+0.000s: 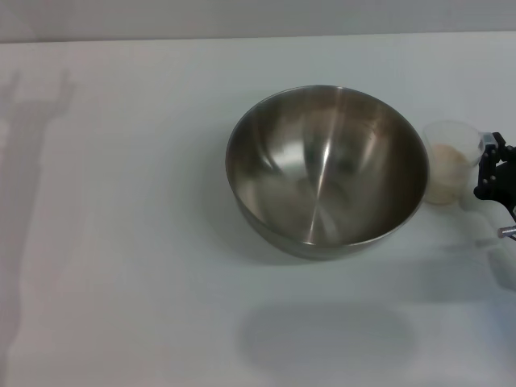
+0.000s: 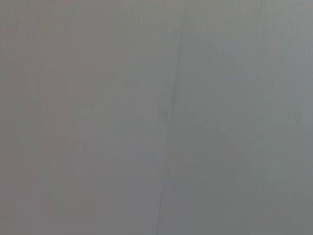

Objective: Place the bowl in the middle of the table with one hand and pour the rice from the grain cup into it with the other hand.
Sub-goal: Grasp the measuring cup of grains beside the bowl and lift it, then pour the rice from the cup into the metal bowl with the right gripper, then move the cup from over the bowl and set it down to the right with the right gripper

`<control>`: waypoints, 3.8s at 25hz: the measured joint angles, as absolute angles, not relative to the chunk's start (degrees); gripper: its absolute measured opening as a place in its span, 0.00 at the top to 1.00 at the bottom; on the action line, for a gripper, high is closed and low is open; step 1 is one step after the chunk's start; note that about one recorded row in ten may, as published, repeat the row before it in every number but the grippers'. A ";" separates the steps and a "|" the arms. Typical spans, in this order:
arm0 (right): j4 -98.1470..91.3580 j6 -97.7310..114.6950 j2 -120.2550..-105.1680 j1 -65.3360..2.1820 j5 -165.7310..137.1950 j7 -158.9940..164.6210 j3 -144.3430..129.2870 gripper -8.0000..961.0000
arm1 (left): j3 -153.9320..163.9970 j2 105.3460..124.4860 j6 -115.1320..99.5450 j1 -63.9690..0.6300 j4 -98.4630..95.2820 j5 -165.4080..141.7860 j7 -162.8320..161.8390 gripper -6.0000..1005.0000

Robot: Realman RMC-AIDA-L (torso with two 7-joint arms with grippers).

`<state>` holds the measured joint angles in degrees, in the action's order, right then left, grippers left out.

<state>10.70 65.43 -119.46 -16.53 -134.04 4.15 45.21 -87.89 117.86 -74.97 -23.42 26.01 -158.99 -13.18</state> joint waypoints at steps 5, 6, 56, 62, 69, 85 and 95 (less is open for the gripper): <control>10.72 65.60 -119.44 -16.60 -134.03 4.10 46.87 0.88 | -87.89 117.86 -74.98 -23.29 26.02 -158.99 -13.19 0.16; 10.72 66.13 -119.44 -16.63 -134.04 4.07 48.01 0.90 | -87.87 117.86 -75.00 -23.24 26.01 -159.00 -13.21 0.16; 10.75 84.59 -119.10 -29.99 -140.56 -108.82 31.03 0.97 | -87.97 117.80 -71.59 -23.09 30.66 -159.17 -13.22 0.16; 10.56 84.93 -119.08 -30.03 -142.74 -114.09 31.00 0.97 | -87.98 117.86 -71.18 -22.67 30.83 -159.17 -13.39 0.16; 10.30 85.96 -119.09 -29.71 -142.91 -115.67 31.10 0.97 | -87.97 117.86 -70.75 -22.18 31.33 -159.17 -13.42 0.16; 30.87 85.35 -119.40 -23.22 -116.55 -60.69 36.78 0.96 | -87.51 117.95 -71.86 -21.58 31.31 -159.18 -13.45 0.16; 26.01 77.07 -119.20 -20.97 -106.65 -15.13 37.74 0.95 | -87.85 117.77 -73.55 -20.44 31.28 -159.84 -13.45 0.16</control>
